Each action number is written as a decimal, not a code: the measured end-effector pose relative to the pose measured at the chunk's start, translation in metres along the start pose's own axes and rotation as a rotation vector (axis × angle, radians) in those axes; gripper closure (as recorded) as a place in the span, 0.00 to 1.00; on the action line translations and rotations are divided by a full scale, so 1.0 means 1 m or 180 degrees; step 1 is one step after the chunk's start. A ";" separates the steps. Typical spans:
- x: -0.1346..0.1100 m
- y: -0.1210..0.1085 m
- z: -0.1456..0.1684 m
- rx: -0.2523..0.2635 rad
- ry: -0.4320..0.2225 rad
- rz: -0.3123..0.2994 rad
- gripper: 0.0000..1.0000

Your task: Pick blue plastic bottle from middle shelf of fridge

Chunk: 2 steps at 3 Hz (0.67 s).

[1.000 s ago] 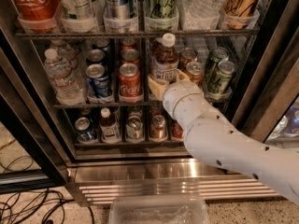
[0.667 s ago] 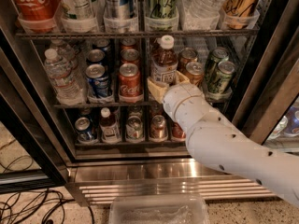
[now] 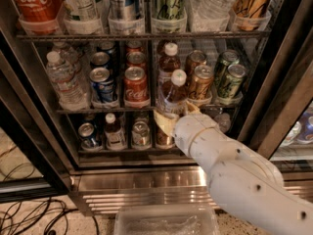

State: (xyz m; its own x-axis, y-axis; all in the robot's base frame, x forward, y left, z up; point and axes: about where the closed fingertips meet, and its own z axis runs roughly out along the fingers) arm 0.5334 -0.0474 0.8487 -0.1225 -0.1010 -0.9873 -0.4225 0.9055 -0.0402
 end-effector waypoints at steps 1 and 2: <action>0.007 0.003 -0.003 -0.0019 0.0010 0.0006 1.00; 0.010 0.003 -0.002 -0.0019 0.0010 0.0006 1.00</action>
Offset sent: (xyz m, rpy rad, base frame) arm -0.0989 -0.0296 -0.0165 0.0380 0.0425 0.0867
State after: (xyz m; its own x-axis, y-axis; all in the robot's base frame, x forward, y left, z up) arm 0.5290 -0.0467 0.8393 -0.1260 -0.1006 -0.9869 -0.4276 0.9032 -0.0374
